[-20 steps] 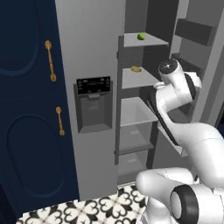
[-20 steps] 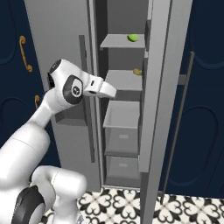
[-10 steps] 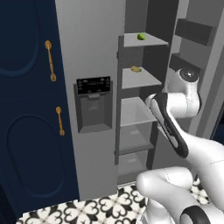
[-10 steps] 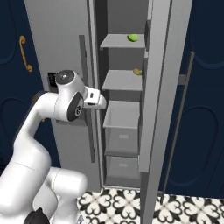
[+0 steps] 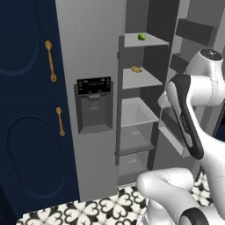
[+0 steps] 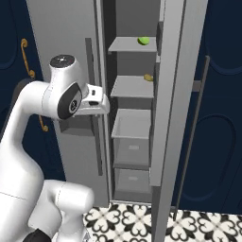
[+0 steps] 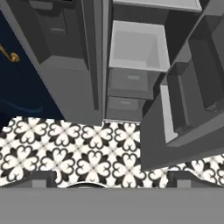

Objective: Grab a lemon wedge from the fridge and one ice cube from the ice bowl, and put them in the glass of lemonade.

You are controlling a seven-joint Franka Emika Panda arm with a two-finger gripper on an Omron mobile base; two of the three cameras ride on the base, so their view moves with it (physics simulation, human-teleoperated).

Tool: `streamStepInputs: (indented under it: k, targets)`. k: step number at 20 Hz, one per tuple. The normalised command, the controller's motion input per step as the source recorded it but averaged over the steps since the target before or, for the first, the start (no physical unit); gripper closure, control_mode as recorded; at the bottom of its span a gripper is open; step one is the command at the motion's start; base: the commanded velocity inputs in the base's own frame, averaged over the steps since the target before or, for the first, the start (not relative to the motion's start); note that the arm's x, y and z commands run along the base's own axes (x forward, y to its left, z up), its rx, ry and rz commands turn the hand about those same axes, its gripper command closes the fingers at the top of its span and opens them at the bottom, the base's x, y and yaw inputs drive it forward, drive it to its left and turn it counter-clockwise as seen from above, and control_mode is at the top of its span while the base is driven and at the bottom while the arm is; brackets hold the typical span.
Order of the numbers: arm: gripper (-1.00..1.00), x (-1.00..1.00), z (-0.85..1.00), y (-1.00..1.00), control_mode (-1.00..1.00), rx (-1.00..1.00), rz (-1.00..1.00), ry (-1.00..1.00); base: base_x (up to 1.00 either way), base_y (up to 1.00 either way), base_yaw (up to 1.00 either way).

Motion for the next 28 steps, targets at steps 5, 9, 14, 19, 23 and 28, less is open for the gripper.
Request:
streamStepInputs:
  k: [5, 9, 14, 19, 23, 28]
  targets:
    - [-1.0, -0.3, 0.01, -0.02, -1.0, 0.0, -0.06, -0.03, 0.0, 0.0, 0.0]
    - [-1.0, -0.01, 0.0, 0.0, -1.0, 0.0, 0.0, 0.0, 0.0, 0.0, 0.0]
    - [-1.0, 0.02, -0.05, 0.0, 1.0, 0.0, -0.01, 0.0, 0.04, 0.0, -0.02]
    - [-1.0, 0.0, 0.0, 0.0, 1.0, 0.0, 0.0, 0.0, 0.35, -0.1, -0.25]
    - [-1.0, 0.0, 0.0, 0.0, 1.0, 0.0, 0.0, 0.0, 0.8, -0.01, -0.24]
    - [-1.0, 0.0, 0.0, 0.0, 1.0, 0.0, 0.0, 0.0, 1.0, 0.0, -0.13]
